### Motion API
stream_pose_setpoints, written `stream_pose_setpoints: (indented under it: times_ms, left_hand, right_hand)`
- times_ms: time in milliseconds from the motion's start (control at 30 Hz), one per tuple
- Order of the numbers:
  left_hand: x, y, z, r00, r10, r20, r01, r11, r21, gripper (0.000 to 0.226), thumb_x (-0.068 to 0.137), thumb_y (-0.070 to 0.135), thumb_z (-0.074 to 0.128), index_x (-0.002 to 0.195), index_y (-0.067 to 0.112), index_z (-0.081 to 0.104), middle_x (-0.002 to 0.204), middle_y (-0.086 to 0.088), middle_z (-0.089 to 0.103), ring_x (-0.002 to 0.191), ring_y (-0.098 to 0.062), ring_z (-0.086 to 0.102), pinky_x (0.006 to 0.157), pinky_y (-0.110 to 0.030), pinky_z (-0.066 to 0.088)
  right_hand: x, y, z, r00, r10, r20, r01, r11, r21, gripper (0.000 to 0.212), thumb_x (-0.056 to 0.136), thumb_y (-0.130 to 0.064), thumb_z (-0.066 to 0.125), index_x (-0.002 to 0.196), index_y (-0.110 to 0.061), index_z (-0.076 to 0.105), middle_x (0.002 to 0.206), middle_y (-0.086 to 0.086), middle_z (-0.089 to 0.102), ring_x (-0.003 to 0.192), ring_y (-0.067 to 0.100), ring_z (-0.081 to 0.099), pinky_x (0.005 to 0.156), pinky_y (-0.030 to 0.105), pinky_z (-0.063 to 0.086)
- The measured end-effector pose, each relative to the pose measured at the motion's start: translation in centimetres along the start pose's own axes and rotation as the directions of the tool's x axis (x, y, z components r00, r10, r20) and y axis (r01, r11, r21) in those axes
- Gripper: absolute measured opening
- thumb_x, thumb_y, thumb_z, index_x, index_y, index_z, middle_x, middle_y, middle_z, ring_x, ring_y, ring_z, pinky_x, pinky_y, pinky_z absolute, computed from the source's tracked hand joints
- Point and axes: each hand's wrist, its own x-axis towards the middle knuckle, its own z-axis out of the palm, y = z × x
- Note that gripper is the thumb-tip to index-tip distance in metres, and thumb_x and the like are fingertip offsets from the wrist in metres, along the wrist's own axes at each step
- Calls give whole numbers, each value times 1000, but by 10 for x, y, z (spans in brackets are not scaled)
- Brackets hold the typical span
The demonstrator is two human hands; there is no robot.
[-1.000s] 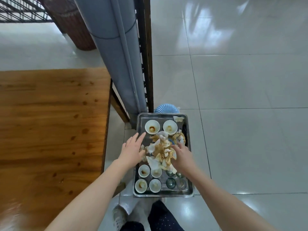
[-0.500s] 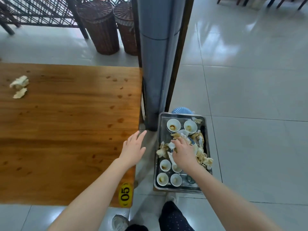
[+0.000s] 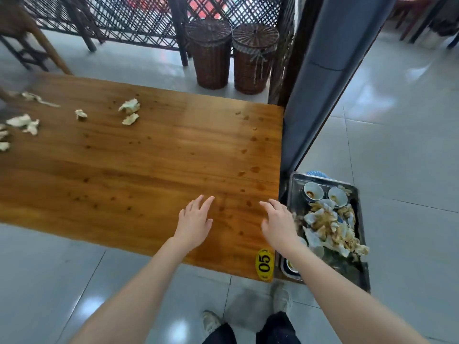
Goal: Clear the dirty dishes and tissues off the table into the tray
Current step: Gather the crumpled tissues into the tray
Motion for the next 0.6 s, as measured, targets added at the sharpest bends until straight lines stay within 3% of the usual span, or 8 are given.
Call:
stream_pose_setpoints:
  times_ms: [600]
  left_hand:
    - [-47,-181,-52,953,-276,-121,276,961,-21,59,100,34,45,152,32,17,160,-2,16,146,-24,16,115,-43,20]
  right_hand:
    - [38,-176,74,958,-287,29,288,954,-81,56,92,-3,50,144,-21,40,152,8,34,141,28,26,116,40,19]
